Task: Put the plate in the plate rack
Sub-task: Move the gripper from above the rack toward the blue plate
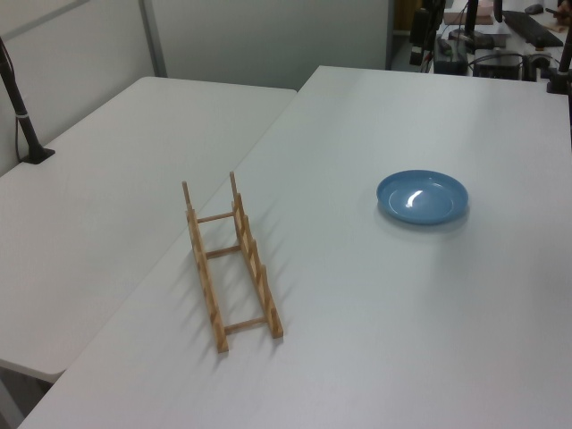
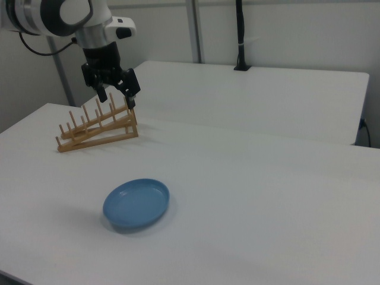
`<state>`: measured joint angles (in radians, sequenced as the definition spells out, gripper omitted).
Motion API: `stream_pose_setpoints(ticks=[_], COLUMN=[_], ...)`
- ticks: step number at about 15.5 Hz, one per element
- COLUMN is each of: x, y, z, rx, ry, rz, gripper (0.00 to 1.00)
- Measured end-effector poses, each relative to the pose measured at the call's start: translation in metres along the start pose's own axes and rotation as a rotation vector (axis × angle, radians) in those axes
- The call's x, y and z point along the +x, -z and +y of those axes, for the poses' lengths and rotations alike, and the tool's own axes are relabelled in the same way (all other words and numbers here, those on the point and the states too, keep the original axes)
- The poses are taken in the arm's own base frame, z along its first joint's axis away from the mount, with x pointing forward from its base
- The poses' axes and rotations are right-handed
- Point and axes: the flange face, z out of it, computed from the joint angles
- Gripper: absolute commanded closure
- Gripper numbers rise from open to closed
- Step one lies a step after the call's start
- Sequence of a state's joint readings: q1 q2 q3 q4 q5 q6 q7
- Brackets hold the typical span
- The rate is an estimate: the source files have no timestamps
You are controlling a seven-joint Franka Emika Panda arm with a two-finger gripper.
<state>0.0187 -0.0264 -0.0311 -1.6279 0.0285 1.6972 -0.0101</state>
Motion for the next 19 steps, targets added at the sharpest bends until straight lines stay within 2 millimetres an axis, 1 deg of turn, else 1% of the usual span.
stream_pose_setpoints(ticks=[11, 16, 18, 19], x=[0.0, -0.0002, -0.0003, -0.0006], y=[0.0001, 0.0009, 0.0009, 0.0005], z=[-0.0002, 0.0035, 0.0061, 0.0095], rx=[0.0, -0.001, -0.013, -0.026], ry=[0.0, -0.005, 0.028, 0.085], rz=[0.0, 0.002, 0.001, -0.003], gripper=[0.0, 0.0, 0.0, 0.0])
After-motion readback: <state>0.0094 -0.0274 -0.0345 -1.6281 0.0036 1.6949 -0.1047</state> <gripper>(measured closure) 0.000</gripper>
